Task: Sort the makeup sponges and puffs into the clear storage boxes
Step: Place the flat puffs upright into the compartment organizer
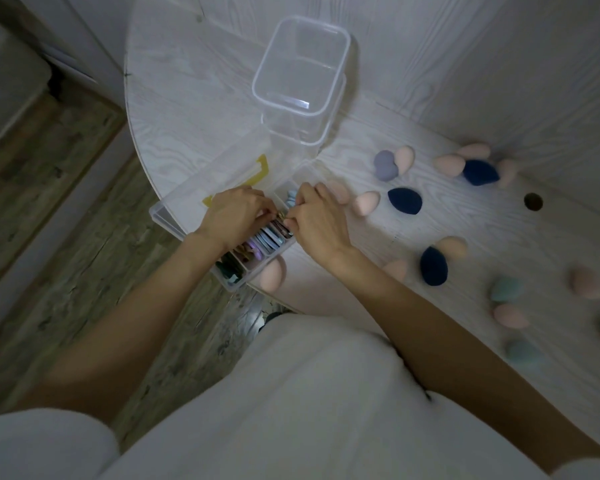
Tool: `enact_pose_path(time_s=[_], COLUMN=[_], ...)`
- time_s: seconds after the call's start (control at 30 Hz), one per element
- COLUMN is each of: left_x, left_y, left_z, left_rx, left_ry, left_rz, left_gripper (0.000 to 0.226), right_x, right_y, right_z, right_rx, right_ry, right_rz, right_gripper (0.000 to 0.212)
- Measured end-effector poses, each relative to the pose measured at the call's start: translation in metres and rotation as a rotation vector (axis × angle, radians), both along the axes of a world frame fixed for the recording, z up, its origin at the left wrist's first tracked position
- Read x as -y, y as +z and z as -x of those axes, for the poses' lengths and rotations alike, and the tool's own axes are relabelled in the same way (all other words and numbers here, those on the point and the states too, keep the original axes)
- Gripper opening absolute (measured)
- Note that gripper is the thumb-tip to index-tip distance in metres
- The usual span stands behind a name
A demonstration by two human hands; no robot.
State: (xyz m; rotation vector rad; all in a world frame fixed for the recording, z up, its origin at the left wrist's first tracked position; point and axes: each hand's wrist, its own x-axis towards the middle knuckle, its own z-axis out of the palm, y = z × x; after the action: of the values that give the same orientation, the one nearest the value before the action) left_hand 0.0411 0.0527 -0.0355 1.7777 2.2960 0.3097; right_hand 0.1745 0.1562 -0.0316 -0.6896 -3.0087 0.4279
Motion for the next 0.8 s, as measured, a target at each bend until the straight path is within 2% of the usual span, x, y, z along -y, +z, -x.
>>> enact_pose_path(time_s=[0.2, 0.27, 0.33, 0.47, 0.63, 0.7, 0.8], left_x=[0.012, 0.016, 0.019, 0.023, 0.036, 0.044, 0.055], left_y=[-0.006, -0.007, -0.010, -0.007, 0.023, 0.037, 0.053], left_z=[-0.005, -0.005, -0.005, -0.006, -0.005, -0.003, 0.000], left_rx=[0.092, 0.114, 0.126, 0.150, 0.143, 0.125, 0.054], left_ry=[0.096, 0.108, 0.116, 0.094, 0.106, 0.137, 0.204], left_rz=[-0.038, -0.058, -0.072, -0.111, -0.270, -0.342, -0.448], left_gripper=[0.022, 0.023, 0.023, 0.021, 0.021, 0.020, 0.019], right_x=[0.005, 0.003, 0.001, -0.004, -0.001, -0.003, -0.007], right_y=[-0.006, -0.012, -0.016, -0.015, -0.017, -0.015, -0.011], right_z=[0.017, 0.011, 0.003, 0.005, 0.013, 0.009, -0.004], right_rx=[0.091, -0.020, -0.154, -0.173, -0.100, -0.121, -0.216], right_ry=[0.055, 0.022, -0.011, 0.018, 0.046, 0.040, -0.013], right_rz=[-0.032, -0.075, -0.065, -0.062, -0.035, 0.003, 0.114], right_gripper=[0.014, 0.006, 0.013, 0.004, 0.008, 0.006, 0.013])
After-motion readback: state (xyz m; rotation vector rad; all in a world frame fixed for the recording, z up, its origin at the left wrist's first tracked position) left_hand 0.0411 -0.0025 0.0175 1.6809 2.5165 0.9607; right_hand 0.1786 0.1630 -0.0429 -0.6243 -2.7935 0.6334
